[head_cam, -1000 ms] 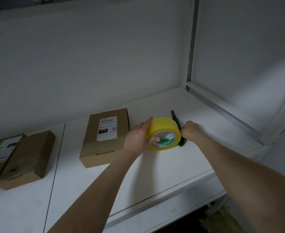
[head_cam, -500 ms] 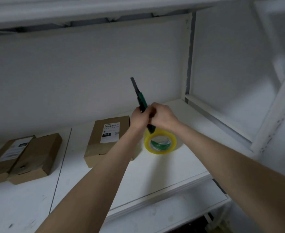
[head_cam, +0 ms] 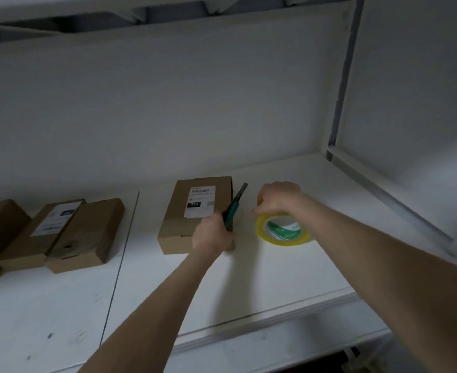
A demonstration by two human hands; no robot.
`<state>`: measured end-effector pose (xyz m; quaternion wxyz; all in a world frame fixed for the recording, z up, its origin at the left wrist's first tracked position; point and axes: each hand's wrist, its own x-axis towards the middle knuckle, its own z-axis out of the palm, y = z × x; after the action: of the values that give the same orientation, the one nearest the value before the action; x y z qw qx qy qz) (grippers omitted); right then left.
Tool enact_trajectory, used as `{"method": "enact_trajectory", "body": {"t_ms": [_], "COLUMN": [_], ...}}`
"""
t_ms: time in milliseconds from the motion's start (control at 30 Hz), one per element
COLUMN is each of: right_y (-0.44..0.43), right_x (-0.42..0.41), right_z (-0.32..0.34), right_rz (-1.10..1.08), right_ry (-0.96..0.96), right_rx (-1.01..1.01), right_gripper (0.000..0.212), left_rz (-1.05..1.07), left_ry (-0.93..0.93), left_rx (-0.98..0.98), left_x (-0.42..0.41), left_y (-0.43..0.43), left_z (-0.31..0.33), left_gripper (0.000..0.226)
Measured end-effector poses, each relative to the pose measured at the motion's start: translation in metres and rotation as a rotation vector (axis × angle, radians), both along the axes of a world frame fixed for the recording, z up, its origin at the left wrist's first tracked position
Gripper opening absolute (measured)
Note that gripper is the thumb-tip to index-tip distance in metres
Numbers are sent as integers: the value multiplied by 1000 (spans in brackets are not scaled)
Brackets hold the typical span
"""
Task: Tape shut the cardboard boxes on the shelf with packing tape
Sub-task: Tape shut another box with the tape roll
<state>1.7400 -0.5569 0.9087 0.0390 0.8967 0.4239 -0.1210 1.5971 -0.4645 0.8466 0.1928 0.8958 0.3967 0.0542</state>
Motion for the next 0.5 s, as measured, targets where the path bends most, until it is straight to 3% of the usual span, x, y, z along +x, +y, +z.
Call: {"method": "enact_trajectory", "body": {"t_ms": [267,500], "right_y": [31,38], "right_x": [14,21], "right_z": [-5,-17], "right_rz": [-26,-96], "right_ry": [242,271], "right_rx": [-175,-53], "right_gripper": [40,28], "left_rz": [-43,-120], "left_ry": [21,-43], "left_rx": [-11,-118], "left_x": [2,1], "left_y": [23,32], "left_z": [-2,8], "left_gripper": [42,31]}}
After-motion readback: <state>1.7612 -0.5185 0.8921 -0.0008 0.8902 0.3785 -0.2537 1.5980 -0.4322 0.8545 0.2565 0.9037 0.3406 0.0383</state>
